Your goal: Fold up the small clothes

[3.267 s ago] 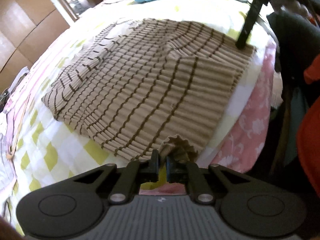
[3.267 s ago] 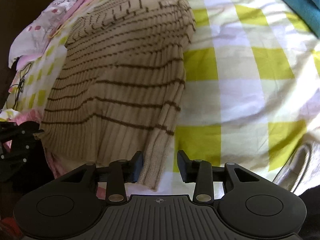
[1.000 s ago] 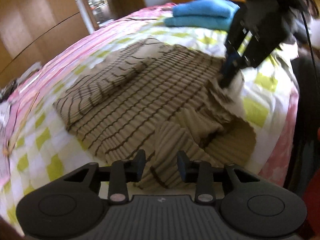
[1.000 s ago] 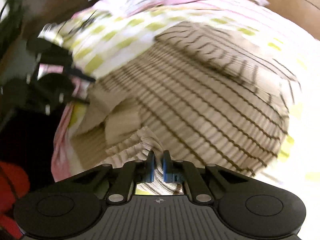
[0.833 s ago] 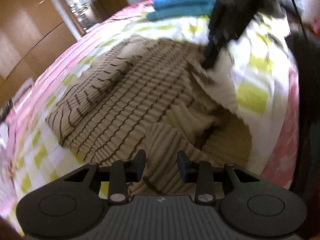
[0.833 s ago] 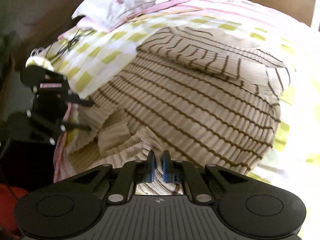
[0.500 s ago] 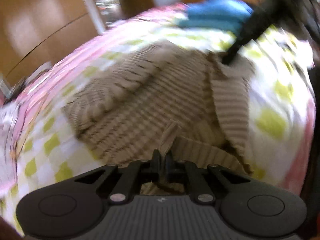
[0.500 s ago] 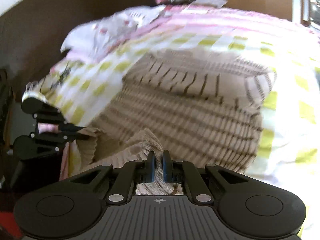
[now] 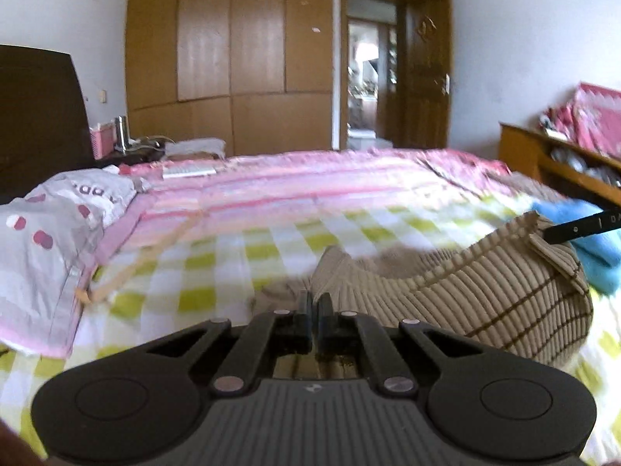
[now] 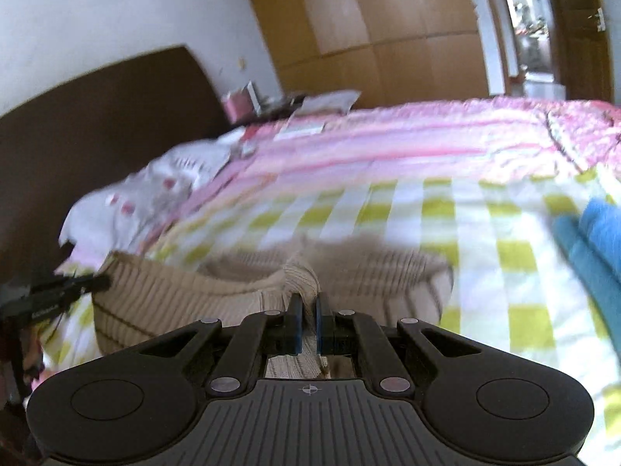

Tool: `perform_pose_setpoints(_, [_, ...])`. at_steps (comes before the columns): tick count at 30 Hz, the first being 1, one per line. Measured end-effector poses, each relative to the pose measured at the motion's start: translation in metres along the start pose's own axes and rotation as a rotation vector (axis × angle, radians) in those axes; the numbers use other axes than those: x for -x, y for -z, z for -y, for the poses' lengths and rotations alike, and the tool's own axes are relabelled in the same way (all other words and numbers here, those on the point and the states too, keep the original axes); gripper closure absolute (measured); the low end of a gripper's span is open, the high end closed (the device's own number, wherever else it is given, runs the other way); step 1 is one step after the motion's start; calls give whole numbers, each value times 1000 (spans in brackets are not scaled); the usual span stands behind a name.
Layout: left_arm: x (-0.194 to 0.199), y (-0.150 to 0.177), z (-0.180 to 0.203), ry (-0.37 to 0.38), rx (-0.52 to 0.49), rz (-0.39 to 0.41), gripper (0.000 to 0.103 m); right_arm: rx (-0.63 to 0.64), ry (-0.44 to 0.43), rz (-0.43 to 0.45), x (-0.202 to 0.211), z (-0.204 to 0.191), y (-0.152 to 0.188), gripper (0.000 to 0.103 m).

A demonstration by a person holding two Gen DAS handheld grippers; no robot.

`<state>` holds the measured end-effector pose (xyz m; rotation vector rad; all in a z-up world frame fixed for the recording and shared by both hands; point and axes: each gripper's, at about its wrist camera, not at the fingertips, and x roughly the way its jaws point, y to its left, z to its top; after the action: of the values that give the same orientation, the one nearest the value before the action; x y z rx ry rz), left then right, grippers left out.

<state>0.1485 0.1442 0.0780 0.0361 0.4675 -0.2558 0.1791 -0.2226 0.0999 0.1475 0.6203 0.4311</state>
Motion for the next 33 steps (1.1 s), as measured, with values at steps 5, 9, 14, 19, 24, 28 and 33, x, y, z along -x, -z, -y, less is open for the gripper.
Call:
perform_pose_setpoints(5, [-38, -11, -15, -35, 44, 28, 92, -61, 32, 55, -39, 27, -23, 98])
perform_pose_setpoints(9, [-73, -9, -24, -44, 97, 8, 92, -112, 85, 48, -75, 54, -24, 98])
perform_pose_setpoints(14, [-111, 4, -17, -53, 118, -49, 92, -230, 155, 1, -113, 89, -8, 90])
perform_pose_setpoints(19, [-120, 18, -12, -97, 120, -85, 92, -263, 194, 4, -107, 101, 3, 88])
perform_pose_setpoints(24, [-111, 22, -15, -107, 158, -79, 92, -49, 167, -33, -93, 59, 14, 64])
perform_pose_setpoints(28, [-111, 23, -15, -124, 168, -82, 92, 94, 227, -92, -117, 34, 23, 64])
perform_pose_setpoints(33, [-102, 23, -15, -134, 199, -71, 88, 14, 271, -103, -134, 41, 20, 95])
